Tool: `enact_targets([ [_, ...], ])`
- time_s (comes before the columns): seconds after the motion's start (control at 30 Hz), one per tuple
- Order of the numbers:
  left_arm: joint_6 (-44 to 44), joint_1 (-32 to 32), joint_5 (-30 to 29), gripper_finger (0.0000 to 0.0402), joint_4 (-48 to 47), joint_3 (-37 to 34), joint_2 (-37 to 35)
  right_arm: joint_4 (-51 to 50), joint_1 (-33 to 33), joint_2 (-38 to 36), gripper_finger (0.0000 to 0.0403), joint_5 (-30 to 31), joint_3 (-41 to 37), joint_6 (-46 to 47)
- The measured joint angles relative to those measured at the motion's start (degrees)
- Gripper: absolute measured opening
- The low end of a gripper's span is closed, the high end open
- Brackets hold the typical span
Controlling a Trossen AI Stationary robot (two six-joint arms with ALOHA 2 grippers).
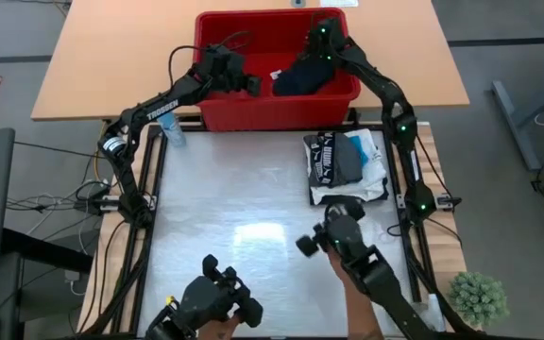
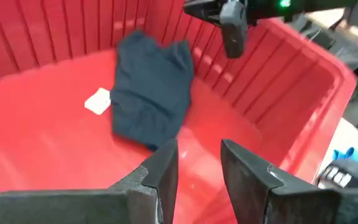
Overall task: Fold laundry
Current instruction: Fold the black shorts
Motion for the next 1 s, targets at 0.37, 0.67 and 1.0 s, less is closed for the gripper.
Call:
enact_targets([
  [0.37,1.44,0.14,-5.31,0.0109,-1.91,-0.02,1.25,-24.64,5.29,-0.18,0.0067,-3.61,0.04,-18.74],
  [0.67,0.92,-0.12,-5.99,0.0109,-2.13,-0.11,2.36,-29.69,8.83,-0.18,0.0067,-7.75,0.09,-20.66],
  [1.0,1.37,-0.1,-5.86,0.0109,-2.37,-0.13,2.62,-18.3,6.96,-0.21,0.0069,-3.06,0.11,-16.36],
])
